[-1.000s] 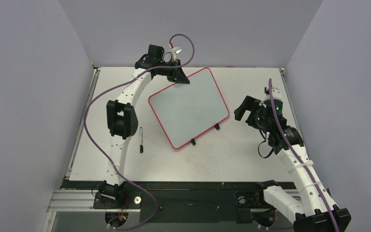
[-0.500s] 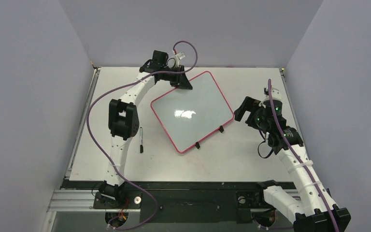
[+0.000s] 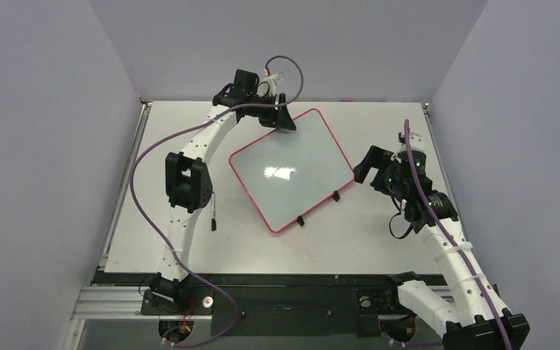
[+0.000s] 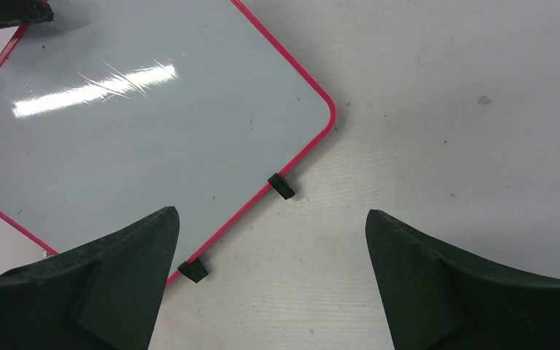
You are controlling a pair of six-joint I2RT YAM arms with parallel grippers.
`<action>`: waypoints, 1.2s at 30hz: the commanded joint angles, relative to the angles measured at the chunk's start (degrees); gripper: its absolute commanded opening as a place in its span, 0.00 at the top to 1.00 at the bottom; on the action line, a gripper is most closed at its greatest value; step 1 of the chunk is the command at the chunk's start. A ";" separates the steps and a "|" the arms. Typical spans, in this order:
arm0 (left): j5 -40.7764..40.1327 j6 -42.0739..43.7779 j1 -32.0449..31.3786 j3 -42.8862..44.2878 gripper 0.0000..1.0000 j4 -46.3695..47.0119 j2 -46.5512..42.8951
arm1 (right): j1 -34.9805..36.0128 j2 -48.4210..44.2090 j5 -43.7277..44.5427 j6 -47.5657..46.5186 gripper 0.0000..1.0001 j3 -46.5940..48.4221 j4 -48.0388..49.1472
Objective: Write a sentence on the whiteboard
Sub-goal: Move the whiteboard to the center of the board, then pick up the whiteboard marker from the center of the board.
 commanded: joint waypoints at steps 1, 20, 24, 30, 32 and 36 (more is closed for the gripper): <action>-3.85 -0.53 2.53 5.35 0.49 -0.58 -6.84 | 0.26 -1.03 0.75 -1.06 0.05 0.96 0.60; -41.92 2.97 7.76 -38.80 0.51 -4.50 -45.02 | 0.75 3.46 -1.95 -1.87 0.05 4.67 1.39; -50.18 1.03 7.27 -51.21 0.54 -4.16 -52.52 | 1.31 3.65 -2.02 -1.82 0.05 5.09 1.68; -53.27 -1.88 5.05 -67.01 0.62 -2.91 -61.60 | 2.58 2.86 -1.97 -1.24 0.05 4.34 1.61; -52.40 -3.27 4.65 -70.84 0.63 -2.34 -63.32 | 3.18 2.89 -1.88 -1.06 0.05 4.21 1.56; -50.39 -6.54 3.81 -76.84 0.63 0.14 -64.34 | 4.56 3.21 -1.22 -0.69 0.05 3.91 1.52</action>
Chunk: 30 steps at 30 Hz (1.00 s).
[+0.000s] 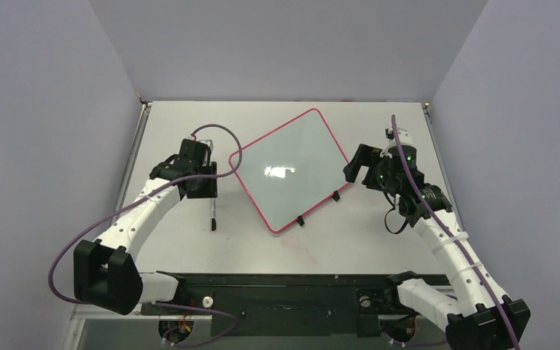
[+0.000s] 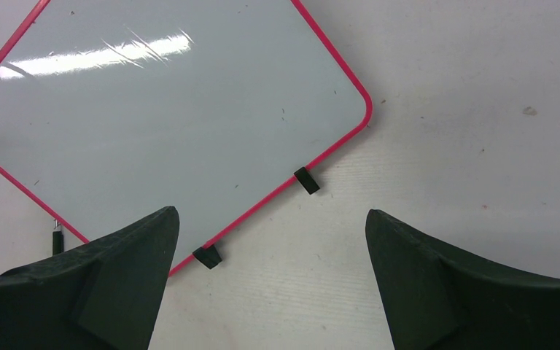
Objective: Write a sentence on the whiteboard
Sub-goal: Pick up the whiteboard marker from the center of the board.
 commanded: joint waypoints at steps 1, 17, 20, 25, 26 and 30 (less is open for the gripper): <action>0.11 -4.83 -0.98 -4.60 0.63 4.53 -2.04 | 1.43 -0.47 0.71 0.67 0.05 1.39 1.52; -2.83 -15.10 -1.46 -10.15 0.63 7.76 8.30 | 2.42 -0.21 1.29 0.25 0.05 1.55 1.29; -4.24 -16.47 -1.46 -9.92 0.63 7.38 10.15 | 2.48 -0.11 1.36 0.04 0.05 1.61 1.19; -5.33 -17.75 -1.38 -9.46 0.63 7.95 13.88 | 2.54 0.31 1.23 -0.19 0.05 1.81 1.15; -5.24 -18.16 -1.38 -9.46 0.63 8.03 15.10 | 2.55 0.48 1.24 -0.28 0.05 1.89 1.12; -5.76 -19.42 -1.40 -9.64 0.66 8.75 17.98 | 2.47 0.98 1.14 -0.82 0.05 2.58 0.50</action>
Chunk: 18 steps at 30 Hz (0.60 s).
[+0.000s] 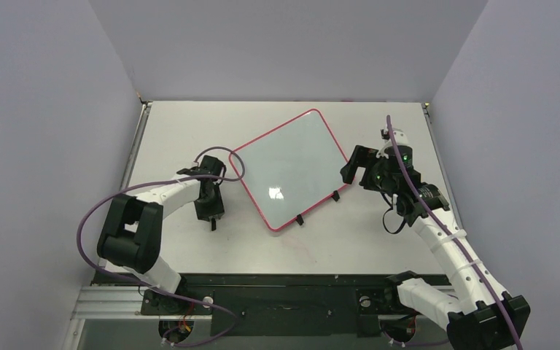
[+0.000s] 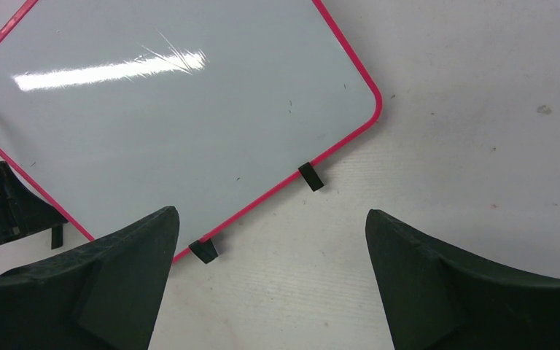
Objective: Write a sentence on the whiteboard
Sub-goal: Pick up the whiteboard marker from the center of the board.
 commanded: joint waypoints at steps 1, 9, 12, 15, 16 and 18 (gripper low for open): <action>-1.73 -2.69 -0.07 0.52 0.70 2.33 2.89 | 0.48 0.56 1.01 -0.94 0.05 2.62 0.40; -1.53 -2.73 0.02 0.27 1.00 3.51 3.46 | 0.47 1.39 0.89 -1.79 0.05 3.82 -0.91; -1.62 -2.06 -0.02 -0.26 1.00 2.75 0.37 | 0.56 1.47 0.65 -1.90 0.05 3.90 -1.09; -1.65 -1.06 0.06 0.06 1.00 1.08 -3.61 | 0.68 1.58 0.14 -1.92 0.05 4.21 -1.12; -1.77 -0.84 0.02 0.51 1.00 -0.08 -4.45 | 0.71 1.64 0.05 -1.95 0.05 4.44 -1.12; -1.92 -0.09 0.06 1.41 1.00 -1.88 -7.13 | 0.86 1.75 -0.44 -2.06 0.05 4.84 -1.11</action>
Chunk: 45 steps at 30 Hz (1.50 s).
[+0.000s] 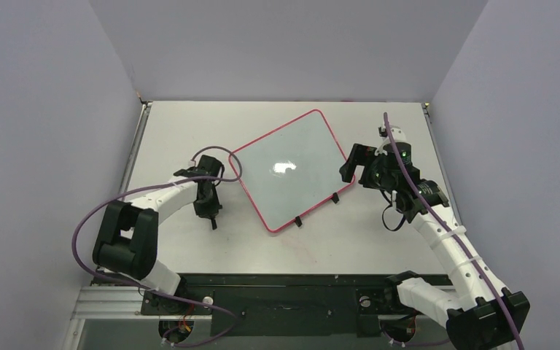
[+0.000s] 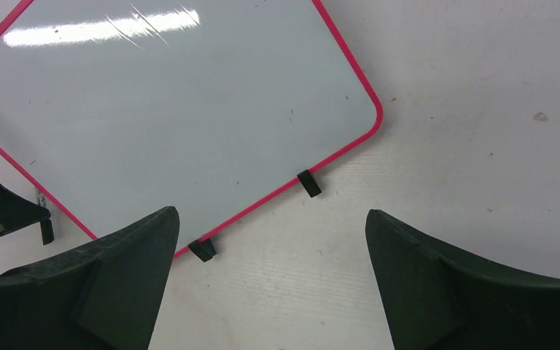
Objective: Write a sentence on the whiteboard
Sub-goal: Pick up the whiteboard marker from the center of the board, then pass from the left arm to the right
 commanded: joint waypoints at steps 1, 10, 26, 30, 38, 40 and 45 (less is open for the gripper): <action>-0.34 1.70 0.04 2.07 1.00 -2.45 -7.60 | 0.90 0.23 -0.82 -0.76 0.05 3.07 0.24; 1.27 6.78 0.02 7.78 1.00 -8.84 -19.76 | 2.31 1.36 -5.29 -0.84 0.05 6.64 1.12; 38.51 19.23 -4.36 14.72 1.00 -0.27 -33.42 | 7.50 4.68 -33.57 6.70 0.05 10.07 14.07; 46.17 20.10 -9.04 16.49 1.00 2.00 -30.00 | 10.92 5.82 -34.87 8.04 0.06 11.22 16.24; 46.57 22.83 -20.91 21.51 1.00 4.17 -21.55 | 15.14 8.79 -33.28 11.82 0.17 11.17 19.93; 45.85 23.05 -22.20 22.02 1.00 4.66 -20.31 | 15.58 9.21 -32.89 12.01 0.22 10.91 19.87; 44.98 23.74 -23.38 23.23 1.00 5.79 -18.36 | 16.16 9.27 -33.62 11.88 0.39 9.39 19.00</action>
